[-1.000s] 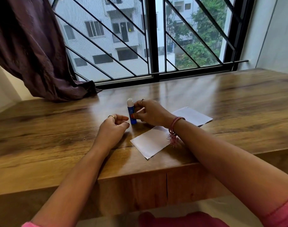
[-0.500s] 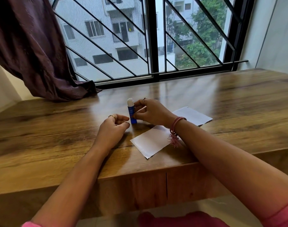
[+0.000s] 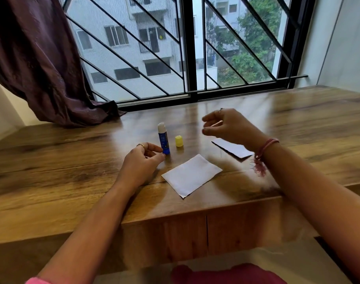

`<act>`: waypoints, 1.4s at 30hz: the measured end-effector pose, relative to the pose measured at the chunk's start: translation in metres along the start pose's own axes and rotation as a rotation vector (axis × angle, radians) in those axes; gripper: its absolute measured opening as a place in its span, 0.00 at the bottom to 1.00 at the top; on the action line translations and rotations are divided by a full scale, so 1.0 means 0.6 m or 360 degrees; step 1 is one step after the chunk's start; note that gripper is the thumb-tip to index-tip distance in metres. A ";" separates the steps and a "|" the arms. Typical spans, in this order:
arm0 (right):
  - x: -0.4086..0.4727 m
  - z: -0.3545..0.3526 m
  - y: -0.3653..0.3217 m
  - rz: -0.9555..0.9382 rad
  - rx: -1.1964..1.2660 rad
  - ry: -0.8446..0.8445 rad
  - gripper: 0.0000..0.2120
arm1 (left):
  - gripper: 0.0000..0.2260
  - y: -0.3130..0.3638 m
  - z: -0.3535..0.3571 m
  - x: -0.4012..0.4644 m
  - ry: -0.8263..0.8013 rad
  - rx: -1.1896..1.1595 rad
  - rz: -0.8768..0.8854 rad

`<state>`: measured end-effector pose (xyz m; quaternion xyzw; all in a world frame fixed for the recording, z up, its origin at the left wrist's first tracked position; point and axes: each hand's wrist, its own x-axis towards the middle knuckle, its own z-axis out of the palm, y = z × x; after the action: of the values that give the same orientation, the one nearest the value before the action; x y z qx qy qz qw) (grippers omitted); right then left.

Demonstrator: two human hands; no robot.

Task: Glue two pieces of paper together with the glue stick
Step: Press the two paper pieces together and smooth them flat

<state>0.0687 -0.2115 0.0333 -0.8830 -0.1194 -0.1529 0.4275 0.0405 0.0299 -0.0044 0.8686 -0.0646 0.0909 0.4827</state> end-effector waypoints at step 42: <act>-0.037 -0.089 0.108 0.0502 -0.0223 -0.0094 0.37 | 0.28 0.057 0.038 -0.014 -0.0638 0.0979 0.0627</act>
<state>0.0615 -0.2945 0.0100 -0.9225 0.0192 -0.0659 0.3798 0.0280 -0.0074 0.0100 0.9439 -0.2921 0.0257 0.1519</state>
